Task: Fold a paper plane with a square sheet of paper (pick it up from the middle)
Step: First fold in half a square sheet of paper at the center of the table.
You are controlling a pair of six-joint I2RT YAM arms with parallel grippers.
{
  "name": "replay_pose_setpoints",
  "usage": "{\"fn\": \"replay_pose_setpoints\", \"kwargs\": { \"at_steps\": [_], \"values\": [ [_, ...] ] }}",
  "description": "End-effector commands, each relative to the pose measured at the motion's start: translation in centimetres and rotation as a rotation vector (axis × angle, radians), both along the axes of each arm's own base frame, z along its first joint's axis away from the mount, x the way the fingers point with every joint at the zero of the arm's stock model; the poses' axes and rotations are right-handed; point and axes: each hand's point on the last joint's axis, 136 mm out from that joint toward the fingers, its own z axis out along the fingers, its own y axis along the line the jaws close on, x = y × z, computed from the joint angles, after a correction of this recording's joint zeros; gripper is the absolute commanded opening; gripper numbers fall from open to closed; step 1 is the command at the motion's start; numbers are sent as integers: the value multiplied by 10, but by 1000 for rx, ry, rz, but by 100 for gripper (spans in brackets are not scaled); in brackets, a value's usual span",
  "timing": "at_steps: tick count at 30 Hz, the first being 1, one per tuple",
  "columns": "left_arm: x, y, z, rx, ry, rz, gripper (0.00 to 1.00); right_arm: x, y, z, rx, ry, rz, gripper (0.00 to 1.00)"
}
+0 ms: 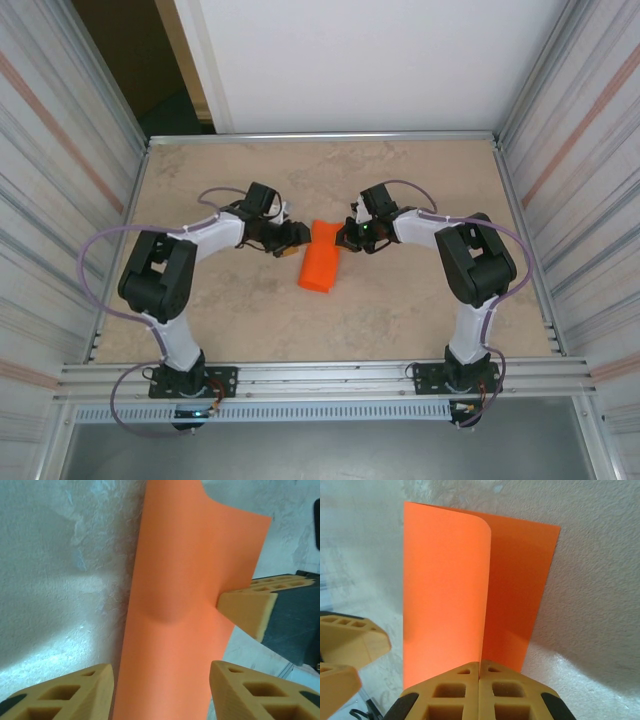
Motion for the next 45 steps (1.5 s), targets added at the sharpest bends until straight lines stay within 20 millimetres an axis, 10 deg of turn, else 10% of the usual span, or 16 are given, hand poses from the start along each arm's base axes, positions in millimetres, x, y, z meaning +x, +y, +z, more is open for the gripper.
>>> {"fn": "replay_pose_setpoints", "kwargs": {
  "at_steps": [1, 28, 35, 45],
  "values": [
    [-2, -11, 1, -5, 7, -71, 56, 4, 2, 3, -4, -10, 23, 0],
    [-16, -5, -46, 187, 96, -107, 40, 9, 5, 6, 23, 2, 8, 8],
    [-21, 0, -60, 318, 109, -103, 39, 13, -30, 22, -61, -59, -112, 36],
    [-33, 9, -81, 404, 137, -140, 33, 8, -57, 43, -75, -117, -191, 38]
  ]
}}
